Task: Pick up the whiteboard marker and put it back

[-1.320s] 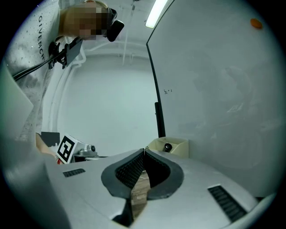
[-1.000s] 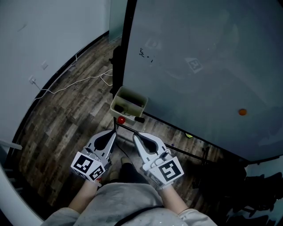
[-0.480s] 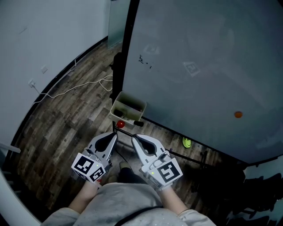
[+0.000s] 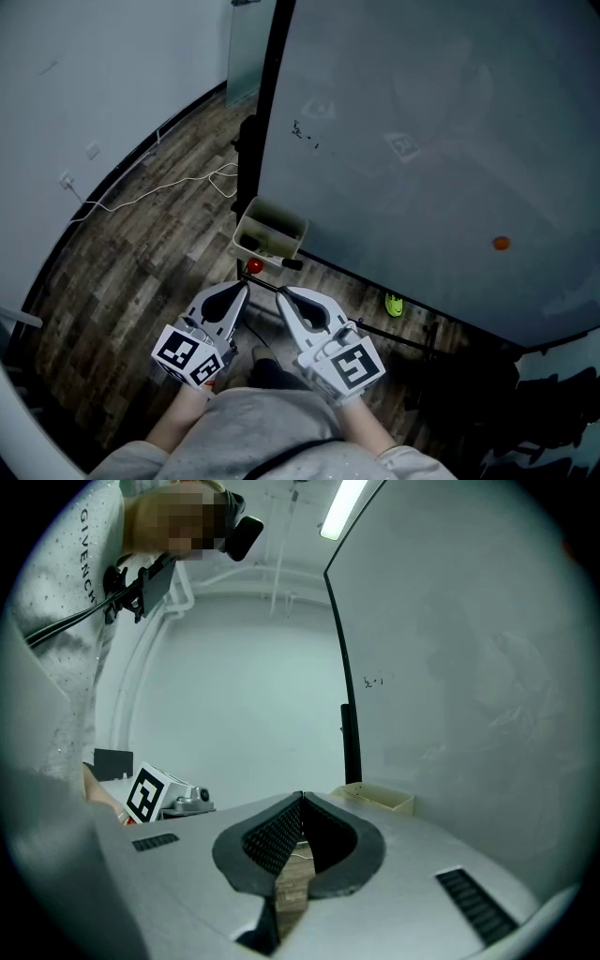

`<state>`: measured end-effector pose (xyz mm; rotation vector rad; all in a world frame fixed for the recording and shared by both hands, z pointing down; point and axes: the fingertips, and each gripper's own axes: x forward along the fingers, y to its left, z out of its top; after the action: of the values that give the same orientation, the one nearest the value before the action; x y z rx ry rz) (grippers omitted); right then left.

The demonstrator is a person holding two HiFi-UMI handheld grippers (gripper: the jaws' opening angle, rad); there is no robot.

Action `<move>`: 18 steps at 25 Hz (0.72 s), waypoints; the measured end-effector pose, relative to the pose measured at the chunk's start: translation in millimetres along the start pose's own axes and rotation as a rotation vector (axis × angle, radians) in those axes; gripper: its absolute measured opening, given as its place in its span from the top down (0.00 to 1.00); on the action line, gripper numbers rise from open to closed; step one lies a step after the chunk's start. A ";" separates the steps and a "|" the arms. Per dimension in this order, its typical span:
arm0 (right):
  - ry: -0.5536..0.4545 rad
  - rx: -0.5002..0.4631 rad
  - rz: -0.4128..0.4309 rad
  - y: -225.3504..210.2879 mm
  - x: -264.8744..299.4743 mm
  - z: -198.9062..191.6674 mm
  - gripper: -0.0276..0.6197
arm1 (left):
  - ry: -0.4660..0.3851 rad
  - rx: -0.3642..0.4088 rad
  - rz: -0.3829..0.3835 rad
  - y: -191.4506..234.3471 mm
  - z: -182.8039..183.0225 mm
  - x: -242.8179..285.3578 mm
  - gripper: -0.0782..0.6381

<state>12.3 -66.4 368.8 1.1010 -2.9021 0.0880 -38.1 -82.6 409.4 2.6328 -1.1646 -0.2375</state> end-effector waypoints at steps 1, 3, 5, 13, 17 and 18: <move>0.014 0.003 -0.002 0.1 -0.2 -0.6 0.93 | 0.002 0.000 0.002 -0.1 0.0 -0.1 0.87; -0.003 0.011 0.007 2.2 1.3 4.0 0.93 | 0.004 -0.001 0.003 0.2 -0.6 -0.4 0.87; -0.019 0.010 0.009 2.7 1.7 5.4 0.93 | 0.005 -0.002 0.004 0.2 -0.8 -0.7 0.87; -0.028 0.005 0.008 3.7 1.2 1.5 0.93 | 0.008 -0.008 0.006 0.7 -3.4 -2.8 0.87; -0.001 0.000 0.018 4.3 -0.7 -4.4 0.93 | 0.012 -0.010 0.007 0.7 -5.0 -2.4 0.87; -0.021 0.007 0.024 5.7 0.0 -0.4 0.93 | 0.013 -0.010 0.006 0.5 -5.1 -2.2 0.87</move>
<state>8.4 -62.1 369.0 1.0741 -2.9364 0.0885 -38.7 -80.5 414.5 2.6179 -1.1635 -0.2247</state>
